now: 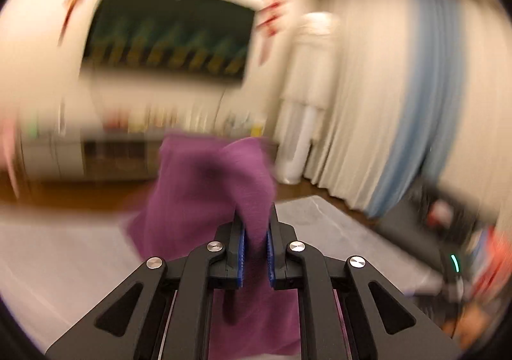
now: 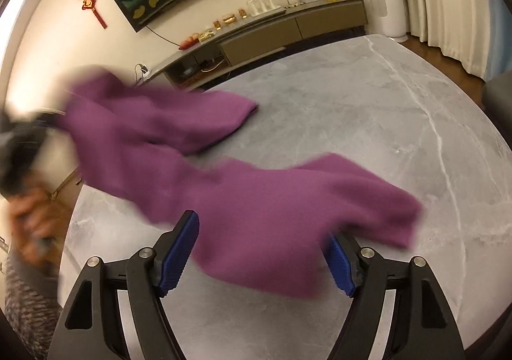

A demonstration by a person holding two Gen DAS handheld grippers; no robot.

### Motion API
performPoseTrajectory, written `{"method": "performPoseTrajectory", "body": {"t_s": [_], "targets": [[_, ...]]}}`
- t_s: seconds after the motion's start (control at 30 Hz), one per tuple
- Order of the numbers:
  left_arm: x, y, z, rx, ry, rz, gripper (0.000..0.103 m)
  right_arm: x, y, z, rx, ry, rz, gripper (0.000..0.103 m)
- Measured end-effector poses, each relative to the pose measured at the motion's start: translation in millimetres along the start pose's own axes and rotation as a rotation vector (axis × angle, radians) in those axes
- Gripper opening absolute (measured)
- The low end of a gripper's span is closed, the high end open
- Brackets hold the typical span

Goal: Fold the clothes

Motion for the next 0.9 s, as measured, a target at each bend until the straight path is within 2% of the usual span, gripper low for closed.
{"method": "performPoseTrajectory", "body": {"t_s": [0.03,0.1,0.13,0.17,0.23,0.3,0.4,0.43,0.5,0.53,0.57,0.67,0.7,0.73,0.83,0.9], "targets": [[10,3,-4,-0.008,0.044,-0.023,0.012,0,-1,4,0.012,0.012,-0.001,0.076],[71,36,6,-0.122,0.237,-0.114,0.012,4,2,9,0.017,0.038,-0.009,0.076],[111,61,9,-0.181,0.337,-0.183,0.012,5,6,11,0.016,0.041,-0.021,0.076],[152,87,9,-0.208,0.435,-0.307,0.012,7,11,11,0.019,0.04,-0.04,0.076],[211,110,-2,-0.17,0.55,-0.489,0.012,9,18,9,0.037,0.025,-0.075,0.076],[246,115,-23,-0.169,0.575,-0.531,0.015,11,22,10,0.071,0.014,-0.106,0.076],[266,113,-52,-0.189,0.553,-0.537,0.037,14,29,14,0.092,0.011,-0.137,0.076],[266,118,-60,-0.199,0.54,-0.523,0.041,15,33,14,0.085,0.01,-0.146,0.076],[260,111,-71,-0.213,0.518,-0.461,0.048,15,47,16,0.062,0.012,-0.172,0.076],[254,104,-78,-0.223,0.5,-0.396,0.053,16,58,17,0.045,0.017,-0.193,0.076],[249,98,-81,-0.235,0.486,-0.343,0.054,15,67,18,0.028,0.021,-0.208,0.076],[232,70,-88,-0.321,0.459,-0.092,0.056,9,106,25,-0.04,0.038,-0.275,0.079],[226,58,-85,-0.361,0.456,0.03,0.057,4,119,29,-0.06,0.046,-0.3,0.079],[227,62,-84,-0.376,0.453,0.102,0.057,-3,133,35,-0.078,0.055,-0.323,0.079],[213,39,-88,-0.451,0.426,0.442,0.057,-29,163,59,-0.098,0.073,-0.352,0.079],[212,33,-75,-0.459,0.426,0.563,0.057,-48,177,86,-0.104,0.095,-0.344,0.079]]}}
Point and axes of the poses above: each gripper's, at about its wrist camera, not at the fingertips, and z roughly the way its jaws point, y to its left, x to its underside, the point moved 7 cm from there along z, roughly the way its jaws point, and after that the axes turned 2 degrees about y, right-handed, at the moved point
